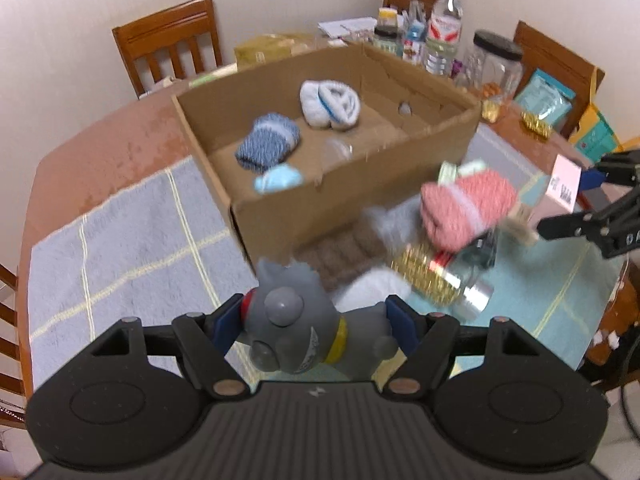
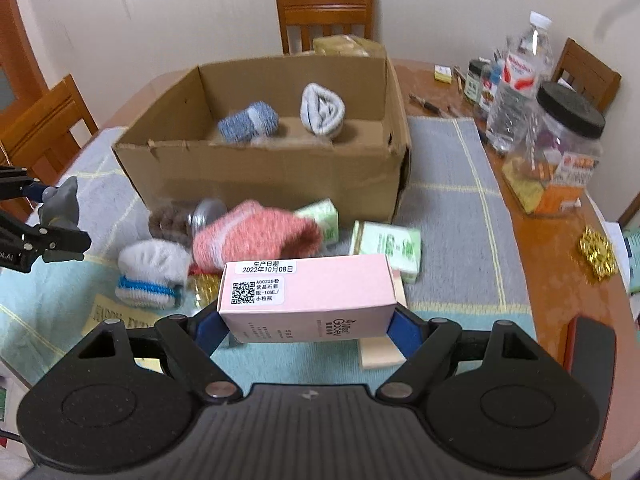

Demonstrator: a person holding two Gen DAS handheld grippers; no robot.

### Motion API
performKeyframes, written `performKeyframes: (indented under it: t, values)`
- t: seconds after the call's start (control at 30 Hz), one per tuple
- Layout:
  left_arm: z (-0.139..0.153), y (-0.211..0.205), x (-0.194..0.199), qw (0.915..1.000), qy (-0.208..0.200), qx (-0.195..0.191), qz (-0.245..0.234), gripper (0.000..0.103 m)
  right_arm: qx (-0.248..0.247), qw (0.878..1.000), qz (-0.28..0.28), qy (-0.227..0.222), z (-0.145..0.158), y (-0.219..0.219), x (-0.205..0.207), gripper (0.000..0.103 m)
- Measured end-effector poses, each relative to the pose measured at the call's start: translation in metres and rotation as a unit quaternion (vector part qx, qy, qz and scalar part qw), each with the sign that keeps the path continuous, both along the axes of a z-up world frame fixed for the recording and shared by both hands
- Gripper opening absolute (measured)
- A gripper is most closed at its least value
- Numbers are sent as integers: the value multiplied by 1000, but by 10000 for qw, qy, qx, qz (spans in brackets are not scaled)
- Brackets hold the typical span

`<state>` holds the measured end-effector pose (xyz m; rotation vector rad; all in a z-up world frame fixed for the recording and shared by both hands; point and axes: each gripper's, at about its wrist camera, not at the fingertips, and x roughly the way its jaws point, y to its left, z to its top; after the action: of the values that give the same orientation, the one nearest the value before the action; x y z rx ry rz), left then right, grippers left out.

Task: Organize objects
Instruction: 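Carry the grey toy and pink box over the cardboard box and open both tools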

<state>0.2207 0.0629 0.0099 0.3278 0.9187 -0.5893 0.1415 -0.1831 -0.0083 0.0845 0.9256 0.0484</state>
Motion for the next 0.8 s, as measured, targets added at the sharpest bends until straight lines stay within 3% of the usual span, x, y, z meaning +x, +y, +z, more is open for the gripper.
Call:
performKeyframes:
  t: [0.43, 0.63, 0.8]
  values:
    - [57, -37, 64, 9982, -544, -227, 119, 74, -8, 9981, 309, -526, 52, 12, 65, 86]
    - [55, -47, 95, 9973, -448, -394, 421, 75, -114, 9975, 252, -656, 62, 11, 106, 86]
    - [38, -50, 110, 9964, -211, -512, 647, 75, -279, 9987, 24, -431, 49, 10, 135, 86]
